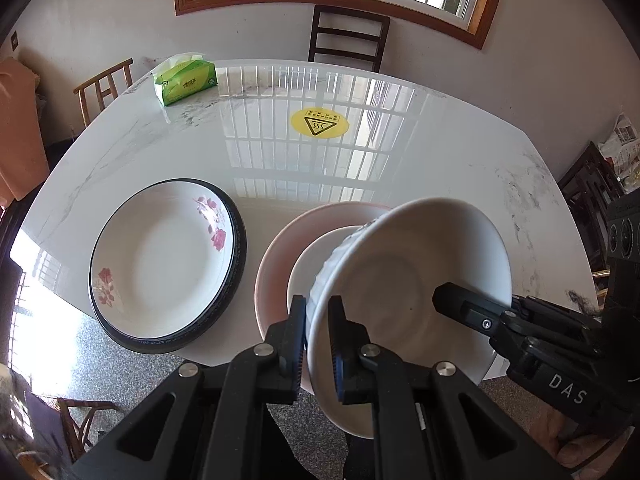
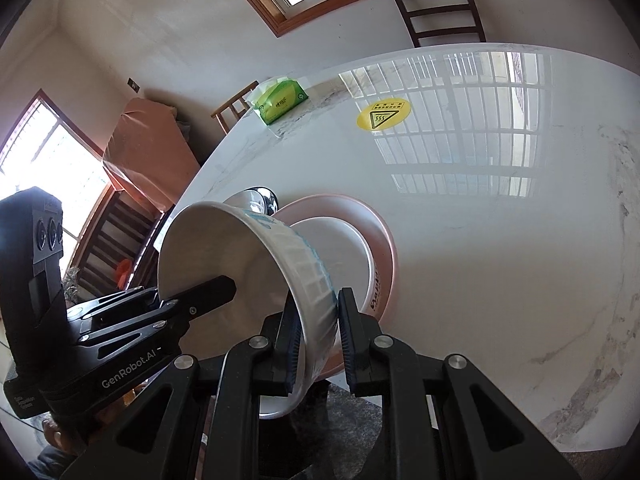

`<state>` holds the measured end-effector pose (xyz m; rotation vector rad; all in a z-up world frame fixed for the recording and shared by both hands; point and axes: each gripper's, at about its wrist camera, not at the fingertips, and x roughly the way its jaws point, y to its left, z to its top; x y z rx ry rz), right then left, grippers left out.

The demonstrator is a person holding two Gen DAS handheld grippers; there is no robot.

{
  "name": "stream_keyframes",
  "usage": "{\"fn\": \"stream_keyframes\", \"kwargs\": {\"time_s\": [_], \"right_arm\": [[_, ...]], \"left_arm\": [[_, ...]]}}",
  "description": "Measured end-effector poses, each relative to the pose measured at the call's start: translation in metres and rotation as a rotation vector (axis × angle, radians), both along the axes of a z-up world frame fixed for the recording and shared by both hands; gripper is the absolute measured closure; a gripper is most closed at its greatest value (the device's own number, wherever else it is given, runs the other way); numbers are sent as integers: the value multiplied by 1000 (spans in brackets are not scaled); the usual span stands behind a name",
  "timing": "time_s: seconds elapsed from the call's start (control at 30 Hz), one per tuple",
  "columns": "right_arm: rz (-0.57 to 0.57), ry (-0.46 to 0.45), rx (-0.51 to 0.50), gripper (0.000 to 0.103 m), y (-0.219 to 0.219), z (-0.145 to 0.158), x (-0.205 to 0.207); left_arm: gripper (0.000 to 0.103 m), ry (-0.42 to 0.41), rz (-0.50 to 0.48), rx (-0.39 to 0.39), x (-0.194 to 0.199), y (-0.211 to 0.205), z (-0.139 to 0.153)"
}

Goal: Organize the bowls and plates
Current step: 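Carry the Dog bowl over the nested bowls and lower it inside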

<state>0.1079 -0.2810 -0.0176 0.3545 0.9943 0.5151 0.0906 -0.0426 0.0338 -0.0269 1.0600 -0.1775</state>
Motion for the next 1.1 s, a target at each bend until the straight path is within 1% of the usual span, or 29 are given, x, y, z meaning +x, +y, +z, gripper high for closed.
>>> {"fn": "stream_keyframes", "kwargs": {"time_s": [0.13,0.33,0.87,1.1], "right_arm": [[0,2,-1,88,1,-3,4],[13,4,-15,88,3,-3,3],[21,41,1,88,1,-8,7],[22,48,-5,88,2,-11,8]], "left_arm": [[92,17,0,-7,5,3,-1],[92,25,3,-12,4,3,-1],[92,33,2,-10,4,2,-1],[92,52,-2,-17,6,2,-6]]}}
